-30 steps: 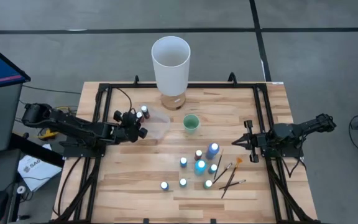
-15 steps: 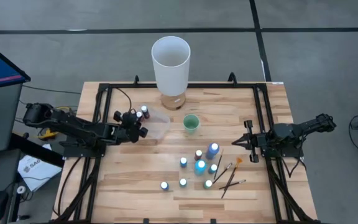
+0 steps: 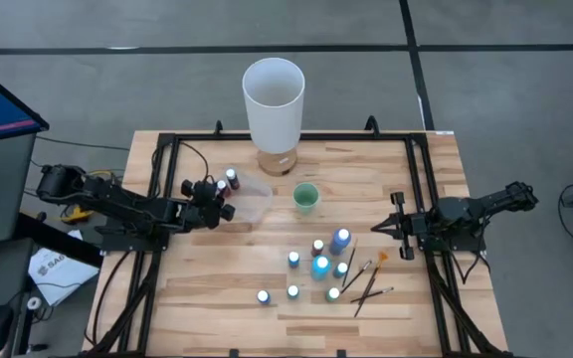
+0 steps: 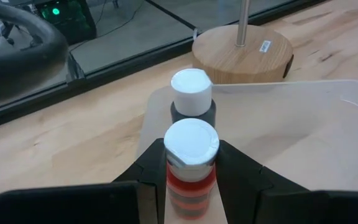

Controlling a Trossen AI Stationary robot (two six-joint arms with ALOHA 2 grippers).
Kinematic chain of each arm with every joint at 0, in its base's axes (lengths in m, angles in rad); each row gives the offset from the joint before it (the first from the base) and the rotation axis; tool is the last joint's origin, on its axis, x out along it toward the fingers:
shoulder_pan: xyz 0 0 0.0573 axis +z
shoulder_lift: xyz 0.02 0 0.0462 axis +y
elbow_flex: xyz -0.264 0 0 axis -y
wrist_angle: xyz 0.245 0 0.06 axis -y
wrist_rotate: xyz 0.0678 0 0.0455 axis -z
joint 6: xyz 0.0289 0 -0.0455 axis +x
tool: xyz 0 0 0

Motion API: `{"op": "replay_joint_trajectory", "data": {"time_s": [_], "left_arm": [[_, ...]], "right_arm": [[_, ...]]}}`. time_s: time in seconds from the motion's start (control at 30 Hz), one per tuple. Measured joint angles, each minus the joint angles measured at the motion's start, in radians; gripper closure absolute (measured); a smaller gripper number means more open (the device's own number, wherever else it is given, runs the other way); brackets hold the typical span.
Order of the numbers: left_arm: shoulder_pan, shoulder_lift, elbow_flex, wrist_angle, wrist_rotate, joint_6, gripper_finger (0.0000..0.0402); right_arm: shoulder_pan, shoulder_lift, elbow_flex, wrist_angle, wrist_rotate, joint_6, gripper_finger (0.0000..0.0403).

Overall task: Pick & Place Paint Supplies
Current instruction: Put the left red paint bottle into the transparent bin, then put the top blue paint bottle into the transparent bin

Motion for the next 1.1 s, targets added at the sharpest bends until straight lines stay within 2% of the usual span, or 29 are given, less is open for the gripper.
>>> {"op": "replay_joint_trajectory", "data": {"time_s": [0.3,0.67,0.83,1.1], "left_arm": [[0.000,0.000,0.000,0.007,0.002,0.001,0.0309],[0.000,0.000,0.000,0.011,-0.007,0.001,0.0237],[0.000,0.000,0.000,0.011,-0.007,0.005,0.0220],[0.000,0.000,0.041,0.014,-0.008,0.144,0.0209]], "right_arm": [[0.000,0.000,0.000,0.000,0.000,0.000,0.0403],[0.000,0.000,0.000,0.000,0.000,0.000,0.0403],[0.000,0.000,0.000,0.000,0.000,0.000,0.0403],[0.000,0.000,0.000,0.000,0.000,0.000,0.0403]]}}
